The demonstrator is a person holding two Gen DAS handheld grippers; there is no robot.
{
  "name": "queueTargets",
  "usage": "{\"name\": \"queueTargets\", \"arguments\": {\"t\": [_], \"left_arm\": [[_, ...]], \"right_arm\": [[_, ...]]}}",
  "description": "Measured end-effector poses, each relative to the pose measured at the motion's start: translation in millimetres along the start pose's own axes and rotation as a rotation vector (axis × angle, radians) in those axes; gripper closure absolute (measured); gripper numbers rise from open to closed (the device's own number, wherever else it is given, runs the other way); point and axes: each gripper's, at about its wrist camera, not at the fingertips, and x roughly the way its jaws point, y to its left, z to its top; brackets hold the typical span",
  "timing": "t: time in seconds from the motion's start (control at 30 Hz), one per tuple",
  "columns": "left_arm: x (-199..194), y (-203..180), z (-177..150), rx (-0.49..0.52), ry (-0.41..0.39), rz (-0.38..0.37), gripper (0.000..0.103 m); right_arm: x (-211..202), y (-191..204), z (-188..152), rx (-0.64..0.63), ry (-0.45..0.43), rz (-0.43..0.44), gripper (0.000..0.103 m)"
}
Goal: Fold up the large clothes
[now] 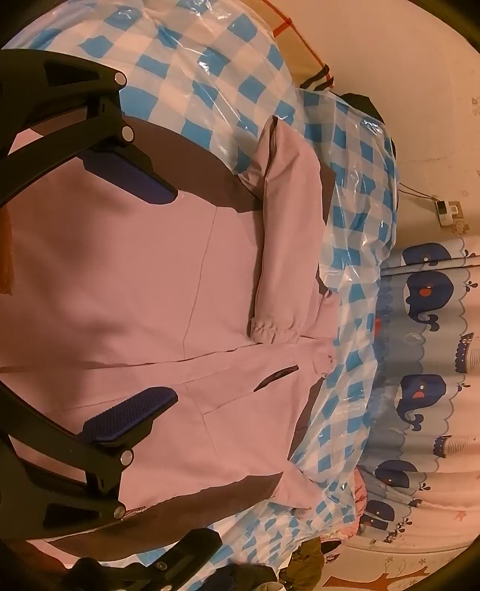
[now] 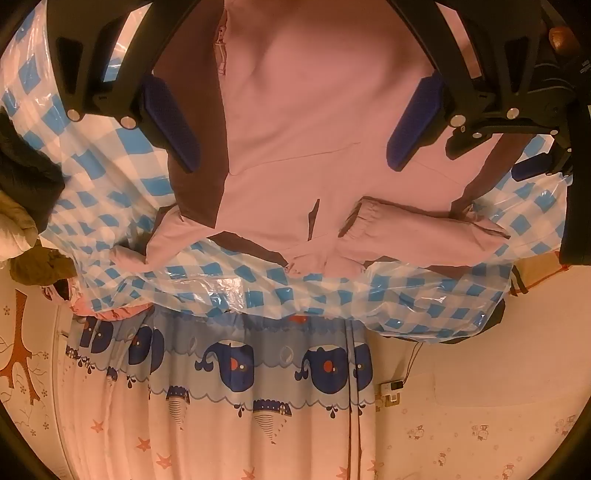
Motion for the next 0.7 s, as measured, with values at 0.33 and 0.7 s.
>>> {"name": "queueTargets", "arguments": {"t": [0.33,0.7], "left_arm": [[0.0,0.0,0.0,0.0,0.002,0.001,0.008],[3.8,3.0,-5.5,0.0,0.007,0.0,0.008]], "right_arm": [[1.8,1.2,-0.2,-0.002,0.005,-0.002,0.006],[7.7,-3.4,-4.3,-0.007,0.022,-0.011,0.006]]}}
